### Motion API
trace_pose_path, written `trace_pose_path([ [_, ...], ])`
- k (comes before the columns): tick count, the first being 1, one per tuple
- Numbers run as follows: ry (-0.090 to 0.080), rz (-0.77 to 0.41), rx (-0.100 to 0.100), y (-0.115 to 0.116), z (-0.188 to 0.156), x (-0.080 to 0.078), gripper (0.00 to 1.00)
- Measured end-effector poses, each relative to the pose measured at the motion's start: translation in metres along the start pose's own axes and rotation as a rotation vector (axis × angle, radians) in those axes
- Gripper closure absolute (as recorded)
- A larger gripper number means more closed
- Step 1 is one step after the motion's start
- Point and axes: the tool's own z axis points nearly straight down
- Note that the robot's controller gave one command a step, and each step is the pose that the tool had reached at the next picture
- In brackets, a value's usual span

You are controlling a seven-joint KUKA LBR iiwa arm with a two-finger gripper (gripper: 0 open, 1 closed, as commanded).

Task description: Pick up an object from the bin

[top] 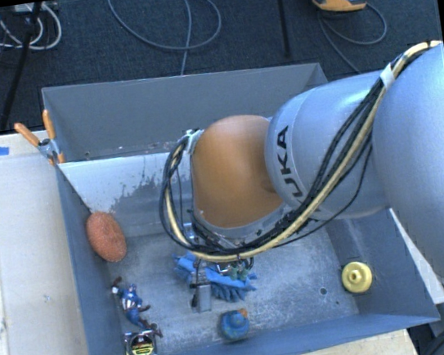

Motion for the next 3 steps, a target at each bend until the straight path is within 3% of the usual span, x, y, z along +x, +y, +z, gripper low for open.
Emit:
trace_pose_path([
  [1,-0.007,0.004,-0.001,-0.001,-0.005,-0.002,0.0],
  [2,-0.011,0.052,-0.003,-0.028,0.023,0.007,0.0],
  [3,-0.01,0.168,-0.003,-0.054,0.034,-0.017,1.0],
])
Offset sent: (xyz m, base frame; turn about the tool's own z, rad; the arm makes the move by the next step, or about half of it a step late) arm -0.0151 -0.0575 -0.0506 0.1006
